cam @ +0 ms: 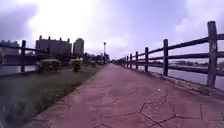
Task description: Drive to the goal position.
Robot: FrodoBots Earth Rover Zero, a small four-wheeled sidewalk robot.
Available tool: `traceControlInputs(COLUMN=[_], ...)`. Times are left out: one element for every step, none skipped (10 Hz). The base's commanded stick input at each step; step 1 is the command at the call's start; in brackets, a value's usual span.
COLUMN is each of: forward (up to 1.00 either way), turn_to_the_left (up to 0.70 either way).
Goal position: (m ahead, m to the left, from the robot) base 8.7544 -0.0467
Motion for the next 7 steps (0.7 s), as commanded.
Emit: traceControlInputs(forward=[1.0, 1.0, 1.0, 1.0, 1.0, 1.0, 1.0], turn_to_the_left=[0.0, 0.0, 0.0, 0.0, 0.0, 0.0, 0.0])
